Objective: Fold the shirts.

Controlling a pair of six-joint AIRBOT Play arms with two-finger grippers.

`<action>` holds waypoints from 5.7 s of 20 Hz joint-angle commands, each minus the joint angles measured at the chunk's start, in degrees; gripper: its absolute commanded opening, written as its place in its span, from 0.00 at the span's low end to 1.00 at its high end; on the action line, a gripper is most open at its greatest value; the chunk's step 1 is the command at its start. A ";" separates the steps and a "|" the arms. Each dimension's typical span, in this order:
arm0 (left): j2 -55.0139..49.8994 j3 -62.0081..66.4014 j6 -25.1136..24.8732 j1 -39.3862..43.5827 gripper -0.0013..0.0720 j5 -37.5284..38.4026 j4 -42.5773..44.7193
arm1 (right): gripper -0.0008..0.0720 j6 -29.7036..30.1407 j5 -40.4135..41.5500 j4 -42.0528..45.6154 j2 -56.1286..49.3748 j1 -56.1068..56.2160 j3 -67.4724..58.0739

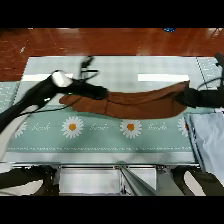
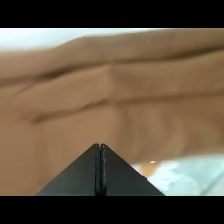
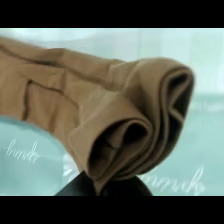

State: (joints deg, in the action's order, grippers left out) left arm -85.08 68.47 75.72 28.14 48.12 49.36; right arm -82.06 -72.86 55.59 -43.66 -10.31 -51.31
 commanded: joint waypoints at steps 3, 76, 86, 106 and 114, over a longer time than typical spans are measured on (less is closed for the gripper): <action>-20.98 21.59 8.33 14.16 0.04 8.87 -0.68 | 0.05 -5.70 -3.61 0.46 13.68 0.02 3.10; 37.92 -27.30 -0.07 -27.80 0.04 9.05 2.05 | 0.05 2.49 21.73 -23.96 -42.66 27.65 -16.98; 37.92 -27.30 -0.07 -27.82 0.04 9.07 2.05 | 0.05 -16.41 -5.53 3.26 -41.94 5.81 -58.88; 37.92 -27.28 -0.33 -27.82 0.04 5.68 2.10 | 0.05 -17.27 -33.53 32.63 -11.10 -42.56 -31.06; 34.32 -27.28 -0.31 -27.76 0.04 3.65 2.08 | 0.18 -15.21 -26.32 46.12 0.04 -59.10 -5.73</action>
State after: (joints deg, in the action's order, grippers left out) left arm -48.90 41.17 75.44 0.36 52.36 51.42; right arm -97.43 -102.24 96.12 -46.87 -64.66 -65.23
